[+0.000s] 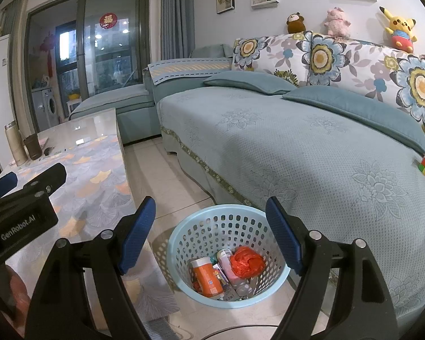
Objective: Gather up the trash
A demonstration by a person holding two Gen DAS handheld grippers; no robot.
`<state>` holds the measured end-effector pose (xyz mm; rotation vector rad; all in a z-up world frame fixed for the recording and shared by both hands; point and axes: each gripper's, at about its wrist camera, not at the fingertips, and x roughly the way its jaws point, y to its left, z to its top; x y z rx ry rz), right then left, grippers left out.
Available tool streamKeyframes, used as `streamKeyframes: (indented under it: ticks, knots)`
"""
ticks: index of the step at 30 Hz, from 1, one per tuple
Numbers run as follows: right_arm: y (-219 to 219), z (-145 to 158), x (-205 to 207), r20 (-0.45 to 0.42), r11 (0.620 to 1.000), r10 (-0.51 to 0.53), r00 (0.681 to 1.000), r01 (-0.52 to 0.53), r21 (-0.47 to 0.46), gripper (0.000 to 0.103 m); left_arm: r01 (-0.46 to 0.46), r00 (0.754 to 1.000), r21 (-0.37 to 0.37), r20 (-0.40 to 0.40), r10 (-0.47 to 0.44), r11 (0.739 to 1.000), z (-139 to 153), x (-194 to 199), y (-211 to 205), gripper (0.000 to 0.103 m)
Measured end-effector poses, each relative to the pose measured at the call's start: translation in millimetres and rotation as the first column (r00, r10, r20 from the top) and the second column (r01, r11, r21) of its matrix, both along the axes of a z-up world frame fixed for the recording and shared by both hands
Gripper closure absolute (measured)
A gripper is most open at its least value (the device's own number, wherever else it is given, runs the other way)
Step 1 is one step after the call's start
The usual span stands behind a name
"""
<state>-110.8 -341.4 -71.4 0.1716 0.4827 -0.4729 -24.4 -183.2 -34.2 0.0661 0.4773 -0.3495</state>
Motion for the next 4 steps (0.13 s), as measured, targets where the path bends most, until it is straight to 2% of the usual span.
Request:
streamKeyframes:
  ticks: [4]
  knots:
    - [0.3,0.3,0.4,0.0,1.0,0.001,1.0,-0.001,0.0,0.027,-0.002,1.0,-0.003,0.0,0.002,1.0,-0.2,1.5,0.8,0.008]
